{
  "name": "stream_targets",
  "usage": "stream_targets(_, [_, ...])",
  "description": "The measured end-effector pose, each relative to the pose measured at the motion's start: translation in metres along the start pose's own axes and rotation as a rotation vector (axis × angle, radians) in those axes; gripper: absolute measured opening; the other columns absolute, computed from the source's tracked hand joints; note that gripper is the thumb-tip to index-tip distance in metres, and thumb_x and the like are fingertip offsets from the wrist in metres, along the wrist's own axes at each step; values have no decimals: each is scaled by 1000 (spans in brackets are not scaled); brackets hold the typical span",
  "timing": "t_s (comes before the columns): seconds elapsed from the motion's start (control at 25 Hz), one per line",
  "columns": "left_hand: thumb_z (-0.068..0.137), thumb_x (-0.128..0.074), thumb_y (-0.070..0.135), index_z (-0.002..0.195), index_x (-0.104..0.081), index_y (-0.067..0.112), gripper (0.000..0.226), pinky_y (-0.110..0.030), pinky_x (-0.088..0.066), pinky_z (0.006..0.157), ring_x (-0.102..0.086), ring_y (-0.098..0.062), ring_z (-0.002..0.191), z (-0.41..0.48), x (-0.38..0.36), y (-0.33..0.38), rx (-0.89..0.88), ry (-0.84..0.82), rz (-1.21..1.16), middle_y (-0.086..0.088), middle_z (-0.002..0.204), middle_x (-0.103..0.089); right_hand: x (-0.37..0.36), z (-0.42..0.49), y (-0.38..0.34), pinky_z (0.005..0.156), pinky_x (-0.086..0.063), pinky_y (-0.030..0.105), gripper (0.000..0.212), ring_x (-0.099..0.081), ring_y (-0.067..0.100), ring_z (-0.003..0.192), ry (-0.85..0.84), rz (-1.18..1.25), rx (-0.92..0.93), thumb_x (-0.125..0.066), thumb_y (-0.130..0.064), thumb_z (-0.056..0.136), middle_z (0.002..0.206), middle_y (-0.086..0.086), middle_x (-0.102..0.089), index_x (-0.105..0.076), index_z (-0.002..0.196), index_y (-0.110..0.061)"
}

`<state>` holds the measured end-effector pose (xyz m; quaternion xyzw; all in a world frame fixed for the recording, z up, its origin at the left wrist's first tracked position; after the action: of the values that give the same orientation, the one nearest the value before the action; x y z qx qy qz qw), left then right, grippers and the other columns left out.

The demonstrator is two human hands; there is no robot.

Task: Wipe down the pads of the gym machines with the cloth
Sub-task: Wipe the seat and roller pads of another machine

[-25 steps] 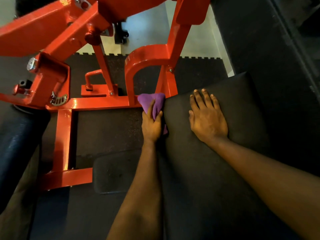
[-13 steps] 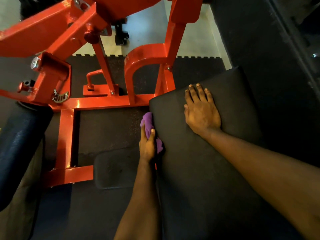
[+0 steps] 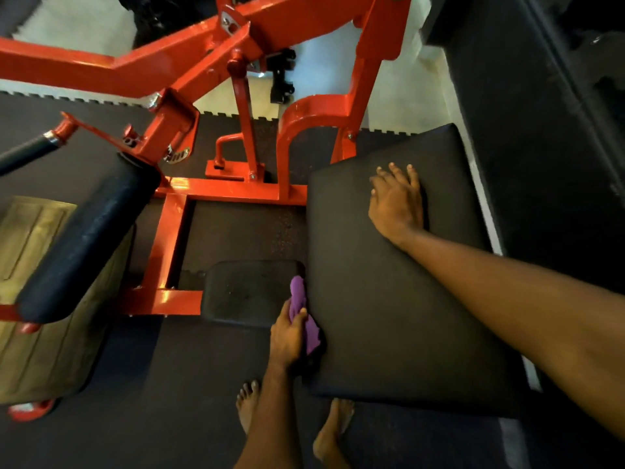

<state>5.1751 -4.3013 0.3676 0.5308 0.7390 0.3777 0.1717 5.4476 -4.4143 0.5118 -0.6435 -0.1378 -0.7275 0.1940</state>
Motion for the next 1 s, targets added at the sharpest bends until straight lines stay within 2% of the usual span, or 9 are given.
stream_targets(0.08, [103,-47,46,151,-41,31,51,-44,-47,102,-58,-32,121,-35,-4,20,-53,90,171,-12,134,-61,30,-28,20,122,-15,51,37,-44,33,141,86,40,-54,-53,-13,89,141,13,-60,-69,122,-6])
stream_targets(0.2, [101,-46,50,145,-48,32,47,-39,-49,94,-62,-32,112,-67,-23,64,-199,209,253,-12,124,-66,79,-50,66,122,-6,52,47,-26,33,151,152,13,-228,-57,-15,91,157,14,-41,-57,138,-10])
stream_targets(0.28, [100,-46,55,144,-47,38,47,-38,-46,92,-60,-35,113,-64,-49,112,-309,166,282,-14,123,-63,93,-60,96,123,-11,51,53,-23,34,152,61,140,-404,-53,-17,99,163,14,-30,-43,151,-14])
stream_targets(0.36, [95,-37,64,151,-34,47,58,-43,-42,101,-51,-40,124,-48,-87,163,-458,23,421,-19,138,-55,89,-72,119,119,-27,43,52,-35,35,146,-150,439,-522,-45,-22,106,161,14,-35,-34,157,-20])
stream_targets(0.48, [94,-27,69,153,-20,55,61,-55,-29,115,-30,-41,143,-32,-141,206,-519,-33,677,-13,162,-28,69,-98,131,117,-30,32,49,-37,26,146,-212,839,-530,-40,-25,110,160,5,-37,-31,157,-28])
stream_targets(0.56, [99,-34,61,152,-22,55,54,-55,-35,109,-35,-39,135,-45,-148,192,-476,52,745,-12,157,-32,61,-104,129,121,-27,31,47,-33,21,149,-118,981,-524,-38,-24,110,162,2,-33,-31,157,-25])
stream_targets(0.68, [99,-36,55,151,-27,52,53,-47,-42,95,-43,-35,119,-97,-134,134,-505,138,791,-10,144,-43,56,-106,123,121,-25,31,46,-31,20,150,-48,1023,-533,-34,-25,111,164,3,-31,-32,157,-24])
stream_targets(0.8, [96,-31,60,150,-29,52,54,-44,-43,92,-45,-31,116,-130,-139,108,-497,188,778,-8,141,-44,55,-105,121,121,-25,32,46,-31,21,150,-48,1005,-537,-33,-27,111,165,4,-29,-32,157,-26])
stream_targets(1.0, [102,-39,49,152,-28,51,51,-52,-29,108,-33,-37,134,-57,-181,208,-517,226,618,-15,155,-31,45,-104,130,123,-24,35,46,-31,19,149,-18,1002,-500,-33,-29,111,165,1,-29,-32,156,-29])
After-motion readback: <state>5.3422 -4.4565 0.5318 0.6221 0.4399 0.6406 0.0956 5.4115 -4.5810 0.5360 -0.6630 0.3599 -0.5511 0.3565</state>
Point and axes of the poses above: each hand's wrist, its own z-axis towards the middle knuckle, its own x-axis out of the back of the hand, y = z × x, the point moved 1 cm from there along z, towards the middle knuckle
